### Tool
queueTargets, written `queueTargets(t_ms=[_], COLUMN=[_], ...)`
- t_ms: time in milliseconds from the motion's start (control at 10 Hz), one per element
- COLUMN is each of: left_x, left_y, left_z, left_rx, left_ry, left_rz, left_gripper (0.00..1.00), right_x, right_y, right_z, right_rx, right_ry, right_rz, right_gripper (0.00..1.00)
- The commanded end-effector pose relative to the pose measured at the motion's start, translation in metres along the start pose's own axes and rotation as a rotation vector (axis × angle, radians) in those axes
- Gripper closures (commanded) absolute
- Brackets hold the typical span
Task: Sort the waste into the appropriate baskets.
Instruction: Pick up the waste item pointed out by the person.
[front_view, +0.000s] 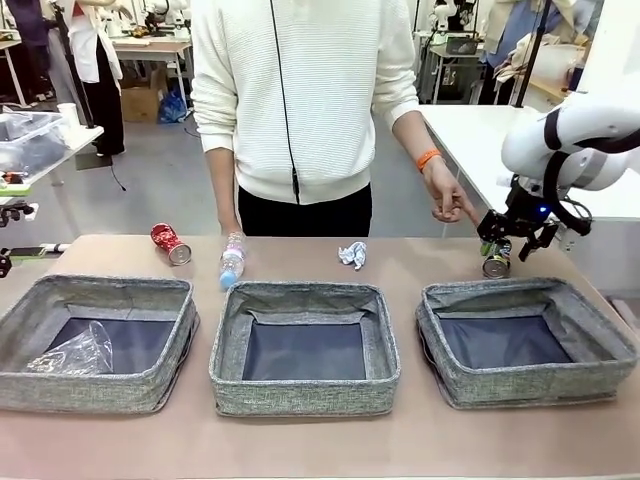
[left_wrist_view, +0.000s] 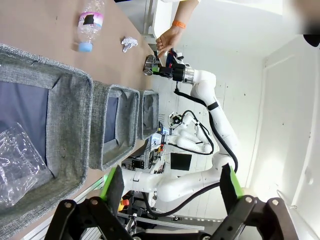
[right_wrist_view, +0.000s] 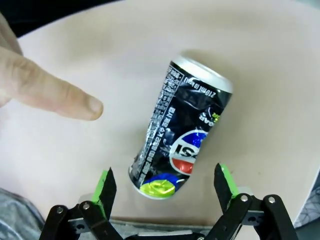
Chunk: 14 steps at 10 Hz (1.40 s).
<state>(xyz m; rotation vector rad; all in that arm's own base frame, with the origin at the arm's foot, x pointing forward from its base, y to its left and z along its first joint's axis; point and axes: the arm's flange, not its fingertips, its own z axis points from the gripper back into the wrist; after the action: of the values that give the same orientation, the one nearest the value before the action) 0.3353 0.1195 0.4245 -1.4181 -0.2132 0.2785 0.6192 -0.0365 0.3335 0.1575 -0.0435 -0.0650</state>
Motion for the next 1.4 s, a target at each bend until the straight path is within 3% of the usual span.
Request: queueTargets(t_ms=[0, 200, 300, 400, 500, 600, 700, 1300], left_x=[0.000, 0.000, 0.000, 0.000, 0.000, 0.000, 0.000, 0.000], left_y=[-0.001, -0.001, -0.001, -0.001, -0.001, -0.001, -0.001, -0.001], left_z=[-0.001, -0.001, -0.001, -0.001, -0.001, -0.001, -0.001, -0.001], left_rx=[0.004, 0.004, 0.004, 0.004, 0.004, 0.004, 0.004, 0.004], left_ry=[-0.005, -0.005, -0.005, -0.005, -0.005, -0.005, -0.005, -0.005], left_rz=[-0.012, -0.012, -0.012, -0.012, -0.012, -0.012, -0.012, -0.012], left_gripper=[0.00, 0.00, 0.00, 0.00, 0.00, 0.00, 0.00, 0.00], right_x=[0.001, -0.002, -0.002, -0.002, -0.002, -0.002, -0.002, -0.011], right_y=[-0.001, -0.004, -0.005, -0.006, -0.007, -0.007, -0.009, -0.022], right_z=[-0.006, -0.009, -0.011, -0.012, -0.012, -0.012, -0.013, -0.008], right_rx=[-0.004, -0.017, -0.080, -0.072, -0.068, -0.070, -0.076, -0.013], right_ry=[-0.014, -0.015, -0.033, -0.036, -0.041, -0.042, -0.040, -0.038], right_rz=[-0.030, -0.043, -0.064, -0.066, -0.073, -0.079, -0.089, -0.170], right_gripper=[0.00, 0.00, 0.60, 0.60, 1.00, 0.63, 1.00, 1.00])
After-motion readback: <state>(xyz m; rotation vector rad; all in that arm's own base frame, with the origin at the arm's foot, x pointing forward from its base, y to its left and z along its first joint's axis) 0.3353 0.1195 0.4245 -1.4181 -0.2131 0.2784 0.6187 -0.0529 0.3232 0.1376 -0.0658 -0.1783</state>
